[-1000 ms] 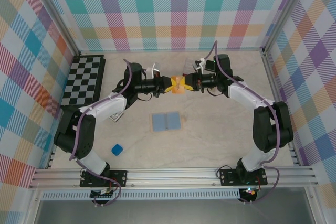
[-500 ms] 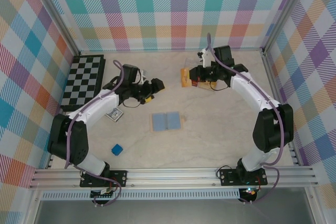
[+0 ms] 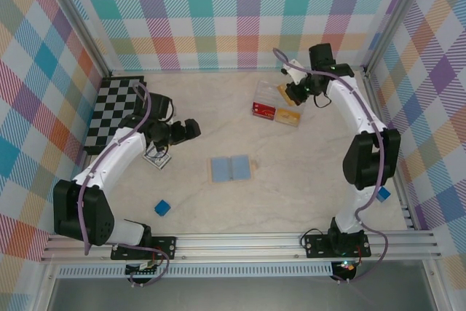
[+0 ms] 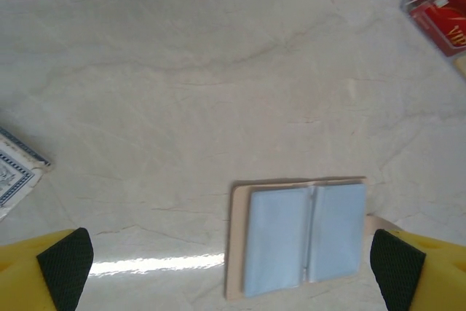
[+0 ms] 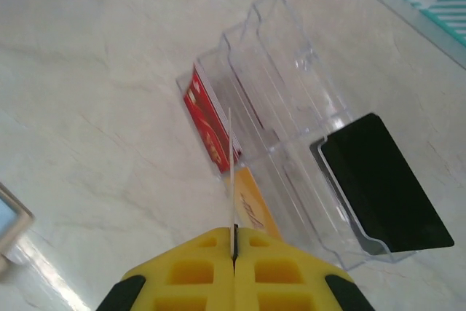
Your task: Take the credit cards out of the card holder
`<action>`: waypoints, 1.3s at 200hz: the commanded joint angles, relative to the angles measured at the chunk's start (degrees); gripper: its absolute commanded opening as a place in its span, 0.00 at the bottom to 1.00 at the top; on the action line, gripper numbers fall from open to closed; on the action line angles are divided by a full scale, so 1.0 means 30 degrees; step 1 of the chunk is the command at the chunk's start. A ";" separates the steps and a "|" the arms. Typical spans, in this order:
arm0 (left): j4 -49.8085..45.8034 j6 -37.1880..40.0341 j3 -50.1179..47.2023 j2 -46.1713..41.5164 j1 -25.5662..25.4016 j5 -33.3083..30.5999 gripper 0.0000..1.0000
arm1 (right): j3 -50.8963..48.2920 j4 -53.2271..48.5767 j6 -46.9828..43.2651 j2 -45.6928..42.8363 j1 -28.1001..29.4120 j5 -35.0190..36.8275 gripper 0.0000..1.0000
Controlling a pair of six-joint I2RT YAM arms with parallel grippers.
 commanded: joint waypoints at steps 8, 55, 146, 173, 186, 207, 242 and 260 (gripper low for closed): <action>-0.0455 0.1140 0.0307 -0.0137 0.0426 -0.0593 1.00 | 0.1507 -0.3164 -0.5380 0.1272 0.0029 0.0957 0.00; -0.0278 0.1156 0.0203 0.0375 0.0573 -0.0263 1.00 | 0.3108 -0.4149 -0.6727 0.3604 0.0022 0.2239 0.00; -0.0824 0.1232 0.0482 0.0727 0.0581 -0.0609 1.00 | 0.5960 -0.6179 -0.7897 0.6248 0.0110 0.2207 0.01; -0.0896 0.1203 0.0605 0.0955 0.0575 -0.0468 1.00 | 0.6067 -0.6224 -0.8018 0.6656 0.0184 0.2980 0.04; -0.1001 0.1201 0.0656 0.1053 0.0574 -0.0497 1.00 | 0.6042 -0.6189 -0.8081 0.6672 0.0188 0.2914 0.05; -0.0970 0.1171 0.0641 0.1119 0.0600 -0.0440 1.00 | 0.6067 -0.5968 -0.8261 0.6761 0.0269 0.3096 0.06; -0.1018 0.1230 0.0642 0.1076 0.0587 -0.0175 1.00 | 0.6366 -0.6056 -0.8494 0.7267 0.0440 0.3681 0.09; -0.1025 0.1316 0.0687 0.1035 0.0595 -0.0175 1.00 | 0.6589 -0.5978 -0.8446 0.7519 0.0538 0.3962 0.11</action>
